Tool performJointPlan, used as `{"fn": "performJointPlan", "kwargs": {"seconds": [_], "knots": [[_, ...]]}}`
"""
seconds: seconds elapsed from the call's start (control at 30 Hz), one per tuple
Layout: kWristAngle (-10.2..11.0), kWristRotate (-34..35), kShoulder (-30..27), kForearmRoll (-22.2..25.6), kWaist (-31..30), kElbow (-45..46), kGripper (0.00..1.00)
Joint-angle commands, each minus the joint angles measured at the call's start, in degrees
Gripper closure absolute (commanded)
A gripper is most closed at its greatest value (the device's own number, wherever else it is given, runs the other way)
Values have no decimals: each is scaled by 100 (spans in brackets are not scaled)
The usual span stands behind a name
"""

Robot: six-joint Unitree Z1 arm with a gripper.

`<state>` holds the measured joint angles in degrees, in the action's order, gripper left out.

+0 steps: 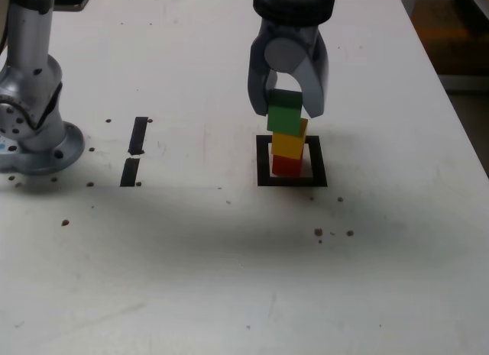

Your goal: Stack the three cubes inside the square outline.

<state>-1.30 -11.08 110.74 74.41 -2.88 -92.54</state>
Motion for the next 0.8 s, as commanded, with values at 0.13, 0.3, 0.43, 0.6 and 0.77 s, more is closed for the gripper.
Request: {"fn": "performJointPlan", "kwargs": {"seconds": [0.13, 0.3, 0.43, 0.6, 0.77], "knots": [[30, 1, 34, -86, -13, 12, 50], [55, -6, 42, -167, -17, 37, 46], [75, -8, 38, -214, -18, 79, 43], [103, -8, 20, -253, -17, 137, 37], [112, -43, -21, -312, -17, 187, 25]]}}
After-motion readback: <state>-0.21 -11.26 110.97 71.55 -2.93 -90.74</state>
